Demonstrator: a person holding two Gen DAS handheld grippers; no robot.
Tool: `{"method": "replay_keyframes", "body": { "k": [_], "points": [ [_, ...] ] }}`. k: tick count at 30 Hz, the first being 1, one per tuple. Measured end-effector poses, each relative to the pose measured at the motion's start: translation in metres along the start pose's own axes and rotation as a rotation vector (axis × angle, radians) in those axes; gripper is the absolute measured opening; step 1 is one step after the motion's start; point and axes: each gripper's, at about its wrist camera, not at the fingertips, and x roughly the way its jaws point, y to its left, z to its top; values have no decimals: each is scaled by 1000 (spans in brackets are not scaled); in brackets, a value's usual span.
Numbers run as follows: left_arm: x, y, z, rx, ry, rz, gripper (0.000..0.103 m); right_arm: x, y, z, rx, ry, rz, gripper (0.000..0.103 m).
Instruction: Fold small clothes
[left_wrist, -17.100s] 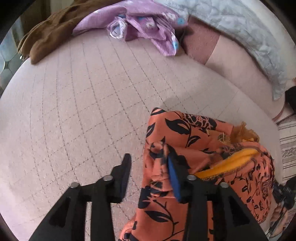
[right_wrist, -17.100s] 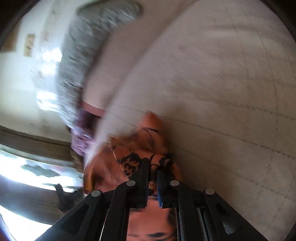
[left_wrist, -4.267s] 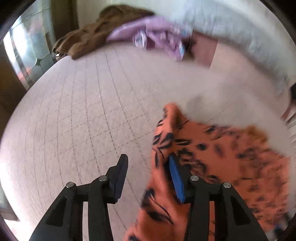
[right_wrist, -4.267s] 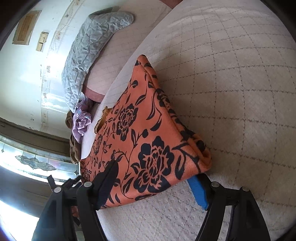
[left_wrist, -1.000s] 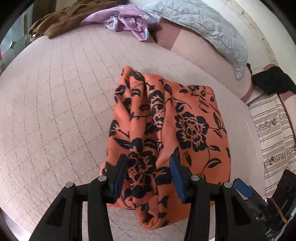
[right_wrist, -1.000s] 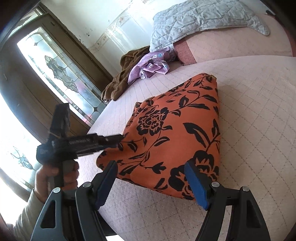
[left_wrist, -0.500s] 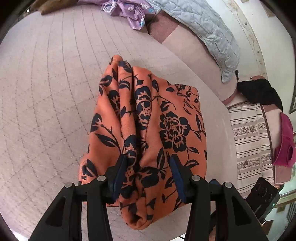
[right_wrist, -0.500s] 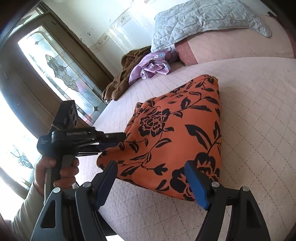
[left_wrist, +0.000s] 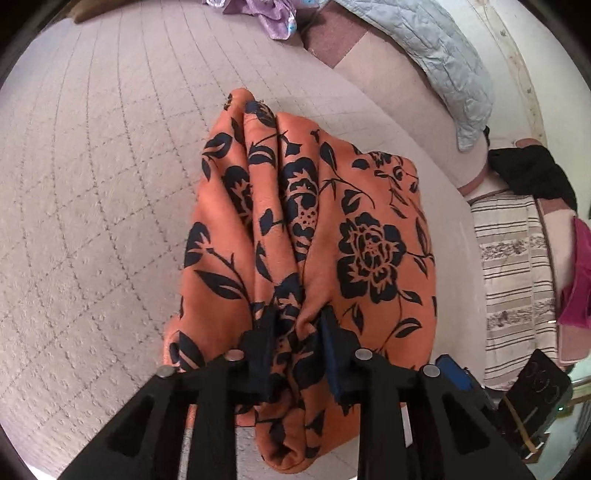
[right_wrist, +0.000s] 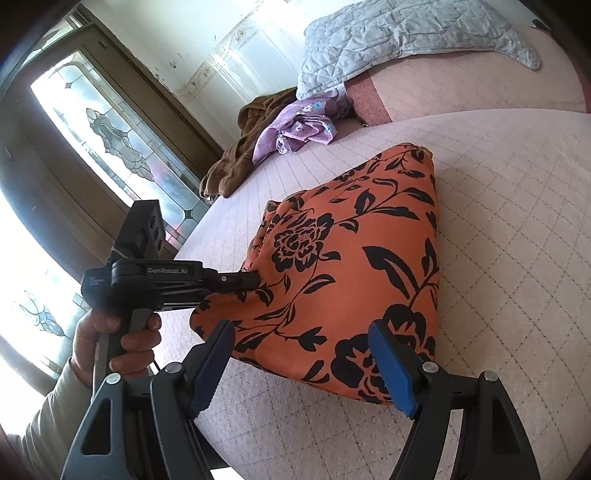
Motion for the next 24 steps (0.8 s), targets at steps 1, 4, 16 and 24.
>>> {"method": "replay_keyframes", "body": {
  "k": [1,4,16,24],
  "points": [
    [0,-1,1,7,2,0,27,0,1,1,-2,1,1,78],
    [-5,-9,3,56,-11,-4,12,1,4,2,-16,4,1,78],
    [-25,3,14,200,-84,175,3,-1,14,15,-22,-10,11,78],
    [-26,33,2,102,-114,178,2,16,13,14,-35,38,-12,78]
  ]
}}
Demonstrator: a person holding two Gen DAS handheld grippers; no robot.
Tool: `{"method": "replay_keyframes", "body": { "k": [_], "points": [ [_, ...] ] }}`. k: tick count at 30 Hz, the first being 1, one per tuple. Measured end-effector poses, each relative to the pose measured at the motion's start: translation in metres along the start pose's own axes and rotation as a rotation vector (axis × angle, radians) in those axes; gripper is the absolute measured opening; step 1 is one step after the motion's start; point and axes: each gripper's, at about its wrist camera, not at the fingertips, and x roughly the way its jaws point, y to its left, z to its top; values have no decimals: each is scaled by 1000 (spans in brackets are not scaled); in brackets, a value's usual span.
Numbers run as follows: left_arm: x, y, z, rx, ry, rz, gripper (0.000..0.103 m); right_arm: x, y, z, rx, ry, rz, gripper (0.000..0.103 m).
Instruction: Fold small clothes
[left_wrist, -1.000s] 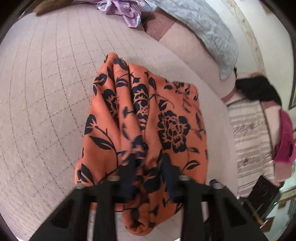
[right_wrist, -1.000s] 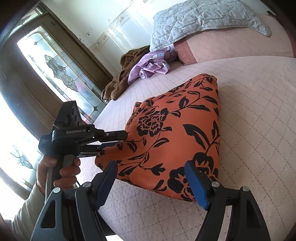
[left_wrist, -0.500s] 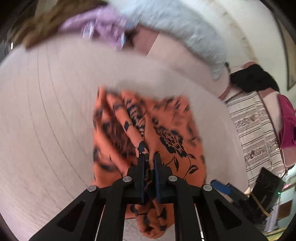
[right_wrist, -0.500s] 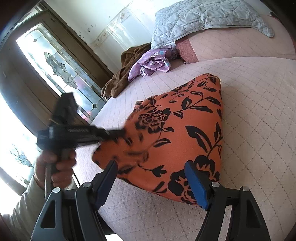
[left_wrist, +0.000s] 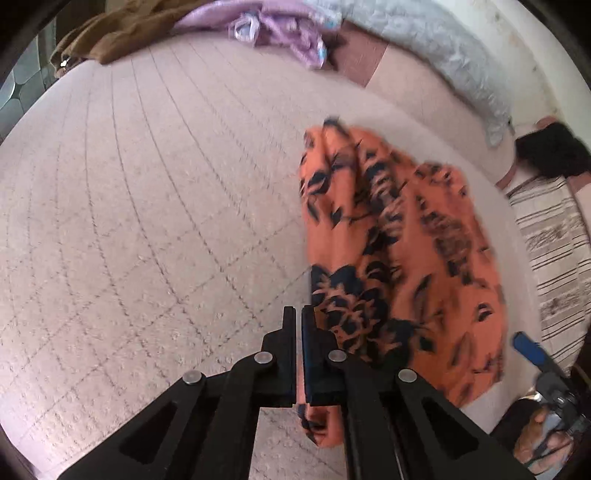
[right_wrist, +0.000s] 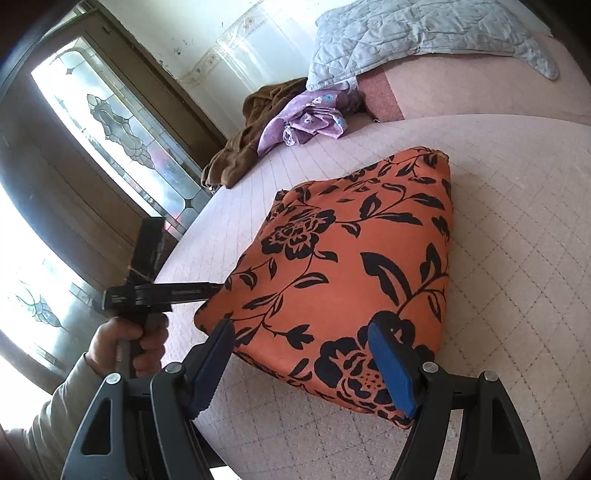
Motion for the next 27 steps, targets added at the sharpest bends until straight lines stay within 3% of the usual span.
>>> {"method": "replay_keyframes", "body": {
  "k": [3,5,7,9,14,17,18,19,24,27],
  "points": [
    [-24,-2,2,-19,-51,-65,3,-2,-1,5,18,-14,5,78],
    [-37,-13,5,-11,-76,-105,10,-3,0,7,25,-25,12,78],
    [-38,-23,8,21,-72,-125,31,-3,2,5,22,-23,13,78],
    [-29,-42,16,66,-60,-118,37,-2,3,4,21,-16,14,78],
    [15,-56,31,58,54,-79,37,-6,5,2,20,-18,18,78],
    [24,-56,31,57,76,-81,37,-10,3,2,18,-21,13,78],
    [23,-56,32,57,76,-90,16,-11,2,2,19,-21,12,78],
    [21,-57,33,59,73,-109,9,-12,0,2,21,-21,10,78],
    [-25,-71,27,123,-104,-60,8,-12,-5,3,34,-18,18,78],
    [24,-58,18,123,26,14,9,-11,-4,5,29,-23,29,78]
  ]
}}
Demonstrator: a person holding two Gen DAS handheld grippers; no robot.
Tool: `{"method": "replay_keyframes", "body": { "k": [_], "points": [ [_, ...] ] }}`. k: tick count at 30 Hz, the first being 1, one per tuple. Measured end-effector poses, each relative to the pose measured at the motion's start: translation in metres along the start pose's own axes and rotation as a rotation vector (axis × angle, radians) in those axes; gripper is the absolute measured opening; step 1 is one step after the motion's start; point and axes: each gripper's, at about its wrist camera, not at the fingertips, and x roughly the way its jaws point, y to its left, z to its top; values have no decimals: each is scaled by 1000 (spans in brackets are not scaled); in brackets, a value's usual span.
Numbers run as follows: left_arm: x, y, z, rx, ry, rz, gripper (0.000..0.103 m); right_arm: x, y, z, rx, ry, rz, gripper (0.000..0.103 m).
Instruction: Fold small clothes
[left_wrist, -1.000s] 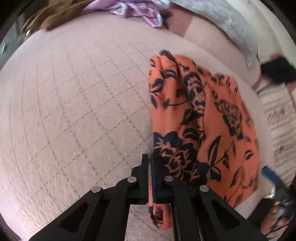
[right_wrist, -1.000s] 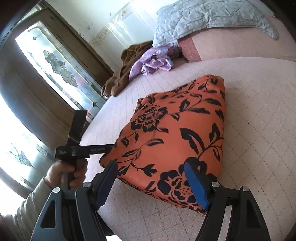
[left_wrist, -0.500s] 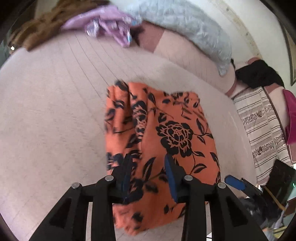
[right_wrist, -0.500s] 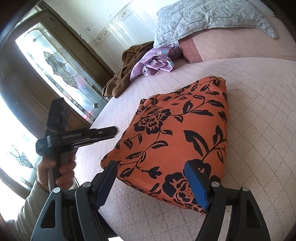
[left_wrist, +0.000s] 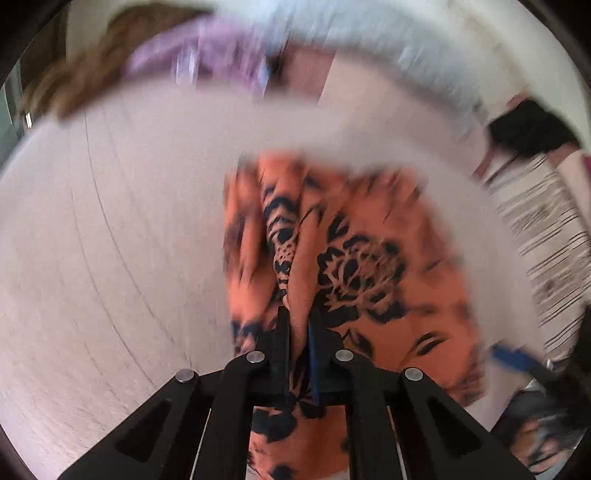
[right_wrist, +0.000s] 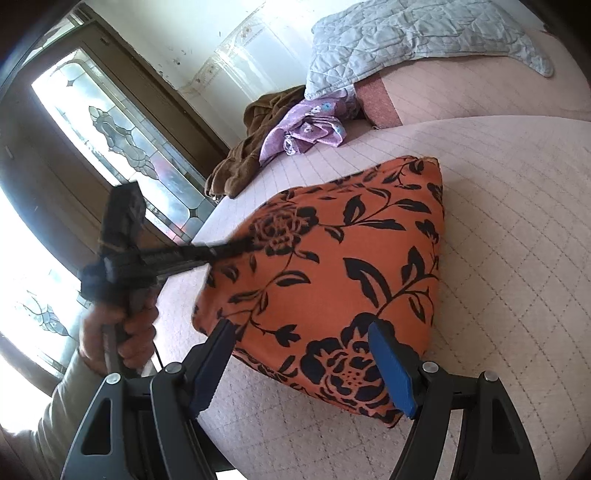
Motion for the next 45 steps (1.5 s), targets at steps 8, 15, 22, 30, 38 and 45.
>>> {"method": "replay_keyframes", "body": {
  "k": [8,15,22,30,38,45],
  "points": [
    [-19,-1,-11,-19,-40,-9,13,14,-11,13,110,19,90,81],
    [-62,-27,-37,-7,-132,19,13,29,-52,-2,346,82,183,81],
    [-25,-46,-55,26,-65,112,11,9,-62,-3,365,38,165,81],
    [-47,-47,-56,9,-124,94,8,28,-112,16,479,58,98,82],
    [-5,-44,-30,-28,-96,173,46,79,-118,33,471,134,73,63],
    [-4,-40,-30,-36,-121,170,46,72,-71,50,204,143,-175,47]
  ]
}}
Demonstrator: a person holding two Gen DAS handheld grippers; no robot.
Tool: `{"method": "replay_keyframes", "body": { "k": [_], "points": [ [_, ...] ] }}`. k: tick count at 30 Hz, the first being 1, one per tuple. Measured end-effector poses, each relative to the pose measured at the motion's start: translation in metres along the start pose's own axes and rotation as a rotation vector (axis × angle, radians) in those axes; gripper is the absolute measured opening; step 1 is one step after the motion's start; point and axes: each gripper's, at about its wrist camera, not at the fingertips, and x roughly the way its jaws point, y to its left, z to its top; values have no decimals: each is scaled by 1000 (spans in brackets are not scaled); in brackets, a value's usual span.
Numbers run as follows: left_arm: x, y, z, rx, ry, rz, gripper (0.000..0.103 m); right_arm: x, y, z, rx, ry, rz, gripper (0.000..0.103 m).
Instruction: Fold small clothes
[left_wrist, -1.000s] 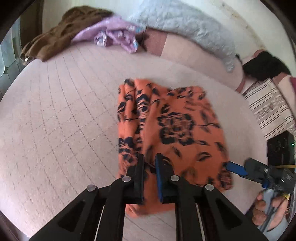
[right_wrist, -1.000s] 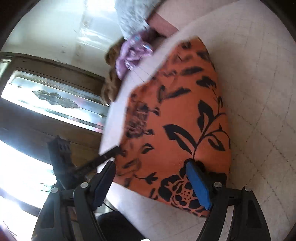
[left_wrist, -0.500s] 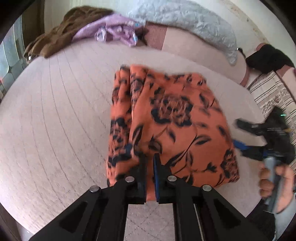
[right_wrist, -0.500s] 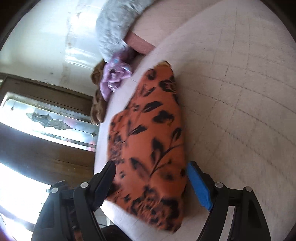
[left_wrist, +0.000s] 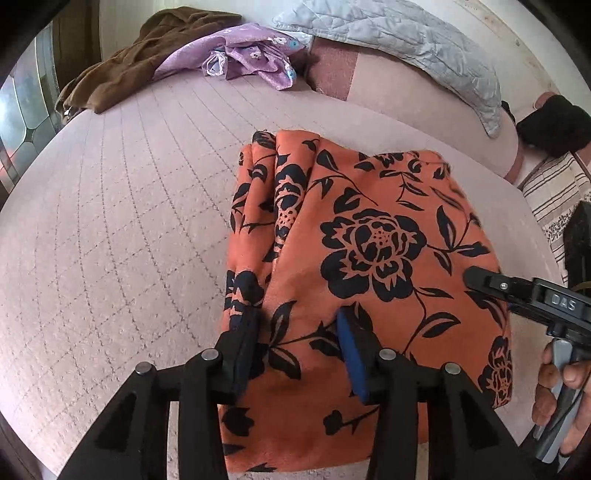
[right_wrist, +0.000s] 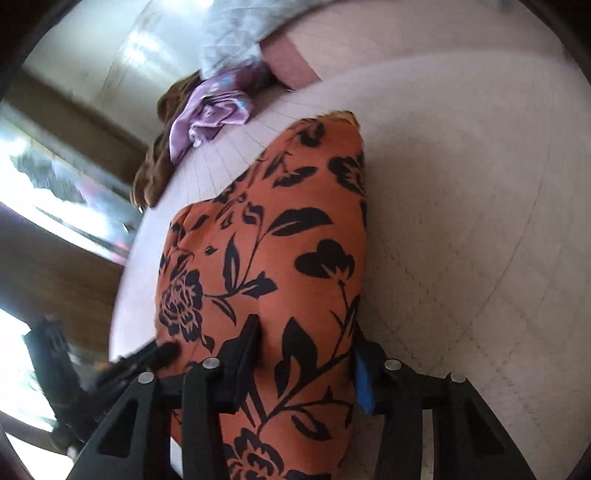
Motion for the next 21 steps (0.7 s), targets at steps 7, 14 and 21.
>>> {"method": "replay_keyframes", "body": {
  "k": [7,14,21],
  "points": [
    [-5,1,-3,12,-13,-4,46,1,-38,-1,190,-25,163,68],
    [-7,2,-4,12,-19,-9,46,25,-36,28,198,35,155,56],
    [-4,3,-5,12,-23,-27,46,14,20,20,-126,-21,-133,41]
  ]
}}
